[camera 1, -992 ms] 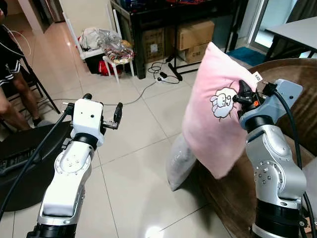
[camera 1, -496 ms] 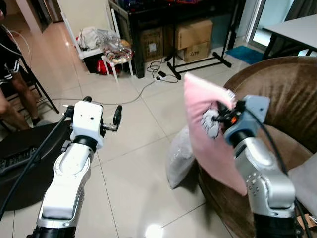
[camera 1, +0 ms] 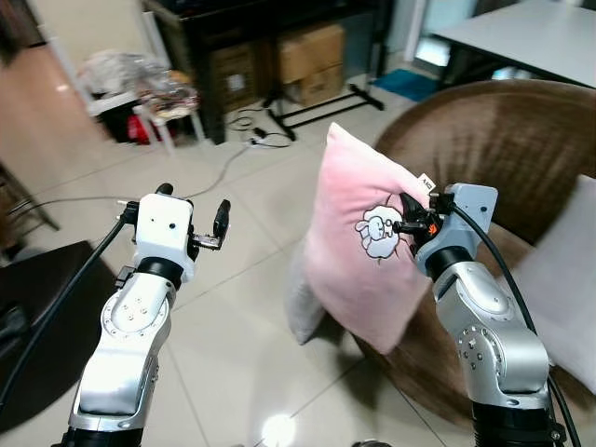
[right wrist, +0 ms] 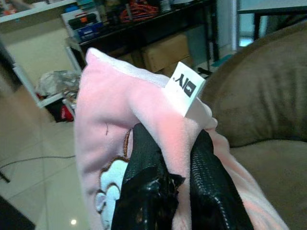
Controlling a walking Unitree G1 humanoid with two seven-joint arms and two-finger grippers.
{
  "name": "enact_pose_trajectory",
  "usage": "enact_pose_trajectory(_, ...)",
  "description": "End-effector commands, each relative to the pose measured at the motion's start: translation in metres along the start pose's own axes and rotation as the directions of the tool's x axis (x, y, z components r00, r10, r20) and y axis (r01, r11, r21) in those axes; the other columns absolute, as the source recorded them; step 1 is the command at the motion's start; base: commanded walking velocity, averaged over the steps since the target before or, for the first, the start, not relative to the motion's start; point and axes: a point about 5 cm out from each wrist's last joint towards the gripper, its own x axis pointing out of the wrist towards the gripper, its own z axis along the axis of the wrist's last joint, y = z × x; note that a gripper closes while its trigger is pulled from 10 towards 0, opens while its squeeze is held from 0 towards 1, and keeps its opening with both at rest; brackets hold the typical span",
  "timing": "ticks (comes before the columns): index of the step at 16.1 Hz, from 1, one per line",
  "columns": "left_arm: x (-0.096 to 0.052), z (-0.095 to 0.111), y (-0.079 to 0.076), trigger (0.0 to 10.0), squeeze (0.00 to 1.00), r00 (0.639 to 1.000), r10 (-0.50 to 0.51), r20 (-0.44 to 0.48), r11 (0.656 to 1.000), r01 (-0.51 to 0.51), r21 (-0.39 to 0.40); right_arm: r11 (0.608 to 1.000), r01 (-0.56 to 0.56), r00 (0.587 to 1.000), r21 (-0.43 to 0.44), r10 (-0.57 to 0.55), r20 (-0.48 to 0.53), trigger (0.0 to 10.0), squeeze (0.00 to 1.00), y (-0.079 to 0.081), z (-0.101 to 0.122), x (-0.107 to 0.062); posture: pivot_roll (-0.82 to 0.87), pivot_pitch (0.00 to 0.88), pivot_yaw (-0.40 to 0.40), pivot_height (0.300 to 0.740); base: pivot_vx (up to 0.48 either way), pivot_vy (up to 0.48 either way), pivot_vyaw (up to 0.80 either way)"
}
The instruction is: Move the pillow to the sofa from floor
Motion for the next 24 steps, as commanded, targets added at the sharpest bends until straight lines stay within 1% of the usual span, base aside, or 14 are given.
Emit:
enact_pose_trajectory(1, -0.0004, 0.0018, 0.0012, 10.0, 0.45, 1.0, -0.004, 0.008, 1.0, 0.004, 0.017, 1.0, 0.004, 0.999, 0.008, -0.004, 0.051, 10.0, 0.0, -0.0002, 0.0089, 0.0015, -0.1, 0.0, 0.055, 0.74, 0.0, 0.0, -0.8)
enact_pose_trajectory(5, -0.001, 0.0016, 0.0038, 10.0, 0.46, 1.0, -0.008, 0.016, 1.0, 0.008, 0.009, 1.0, 0.007, 0.999, 0.016, -0.008, 0.049, 10.0, 0.0, -0.0004, 0.0084, 0.0028, -0.1, 0.0, 0.05, 0.74, 0.0, 0.0, -0.8)
enact_pose_trajectory(9, -0.002, 0.0024, 0.003, 10.0, 0.47, 1.0, -0.017, 0.024, 1.0, 0.017, 0.007, 1.0, -0.006, 0.998, -0.006, 0.006, 0.055, 10.0, 0.0, 0.0022, 0.0087, 0.0043, -0.09, 0.0, 0.048, 0.74, 0.0, 0.0, -0.8)
enact_pose_trajectory(12, -0.0029, 0.0027, 0.003, 10.0, 0.47, 0.999, -0.023, 0.028, 1.0, 0.023, 0.006, 1.0, -0.012, 0.998, -0.024, 0.014, 0.059, 10.0, 0.0, 0.0031, 0.0078, 0.0034, -0.09, 0.0, 0.047, 0.74, 0.0, 0.0, 0.0)
enact_pose_trajectory(14, -0.003, 0.0024, 0.0031, 10.0, 0.47, 0.999, -0.024, 0.028, 1.0, 0.023, 0.007, 1.0, -0.012, 0.999, -0.019, 0.013, 0.047, 10.0, 0.0, 0.004, 0.0068, 0.0037, -0.09, 0.0, 0.047, 0.74, 0.0, 0.0, -0.8)
enact_pose_trajectory(16, -0.0031, 0.0024, 0.0032, 10.0, 0.47, 0.999, -0.025, 0.028, 1.0, 0.025, 0.007, 0.999, -0.016, 0.998, -0.036, 0.018, 0.065, 10.0, 0.0, 0.0041, 0.0085, 0.004, -0.09, 0.0, 0.048, 0.74, 0.0, 0.0, -0.63)
enact_pose_trajectory(24, -0.0034, 0.0018, 0.0035, 10.0, 0.47, 0.999, -0.028, 0.025, 1.0, 0.028, 0.004, 0.997, -0.032, 0.997, -0.065, 0.036, 0.073, 10.0, 0.0, 0.0067, 0.0085, 0.0037, -0.09, 0.0, 0.045, 0.74, 0.03, 0.0, 0.0)
